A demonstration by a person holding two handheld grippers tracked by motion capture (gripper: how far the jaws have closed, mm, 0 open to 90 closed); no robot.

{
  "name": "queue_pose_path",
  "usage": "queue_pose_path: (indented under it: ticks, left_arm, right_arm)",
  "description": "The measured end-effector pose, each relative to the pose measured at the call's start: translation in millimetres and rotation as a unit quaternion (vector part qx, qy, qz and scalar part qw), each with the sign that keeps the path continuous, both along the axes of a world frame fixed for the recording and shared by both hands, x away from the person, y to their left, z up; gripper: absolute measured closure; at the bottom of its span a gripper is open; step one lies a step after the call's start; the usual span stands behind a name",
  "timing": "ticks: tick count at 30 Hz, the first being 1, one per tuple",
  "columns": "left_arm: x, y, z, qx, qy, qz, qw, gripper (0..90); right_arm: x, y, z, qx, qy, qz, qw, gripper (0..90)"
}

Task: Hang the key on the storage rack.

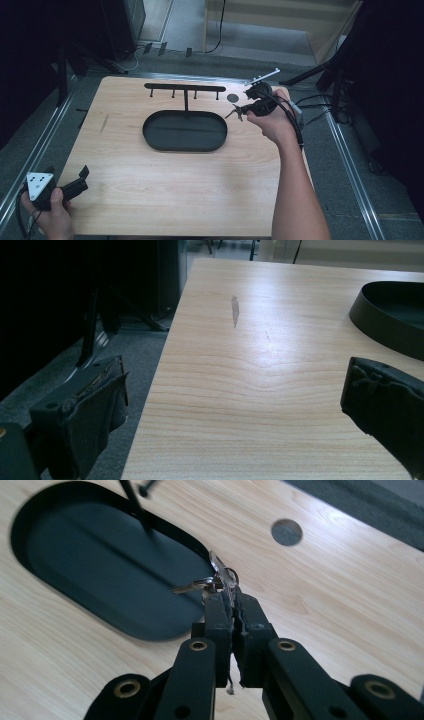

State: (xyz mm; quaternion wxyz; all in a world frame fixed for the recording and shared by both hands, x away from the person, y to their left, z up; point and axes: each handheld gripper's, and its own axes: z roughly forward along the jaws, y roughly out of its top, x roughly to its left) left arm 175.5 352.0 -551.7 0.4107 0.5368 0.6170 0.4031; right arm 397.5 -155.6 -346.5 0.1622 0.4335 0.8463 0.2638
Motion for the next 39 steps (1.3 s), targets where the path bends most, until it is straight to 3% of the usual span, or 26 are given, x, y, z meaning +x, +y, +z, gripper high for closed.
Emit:
queue_pose_path:
  ticks: [8, 13, 20, 28, 39]
  left_arm:
    - [0.2, 0.2, -0.1, -0.001, -0.001, 0.000, 1.0000, 0.0]
    - [0.1, 0.2, 0.0, -0.001, -0.001, 0.000, 1.0000, 0.0]
    - [0.2, 0.4, -0.1, -0.002, -0.001, -0.001, 1.0000, 0.0]
    - [-0.1, 0.6, 0.0, -0.003, -0.001, -0.002, 1.0000, 0.0]
    - [-0.2, 0.7, 0.0, -0.004, -0.002, -0.001, 1.0000, 0.0]
  right_arm:
    - [-1.8, 24.5, 18.9, 0.023, -0.021, 0.030, 0.9990, 86.3]
    - [0.4, 35.9, 25.2, 0.040, -0.011, 0.047, 0.9980, 86.4]
    - [7.2, 47.7, 17.0, 0.051, 0.015, 0.062, 0.9967, 86.4]
    - [10.9, 46.9, 18.6, 0.068, -0.010, 0.036, 0.9970, 86.3]
    - [11.8, 34.8, 20.5, 0.069, -0.015, 0.026, 0.9972, 86.3]
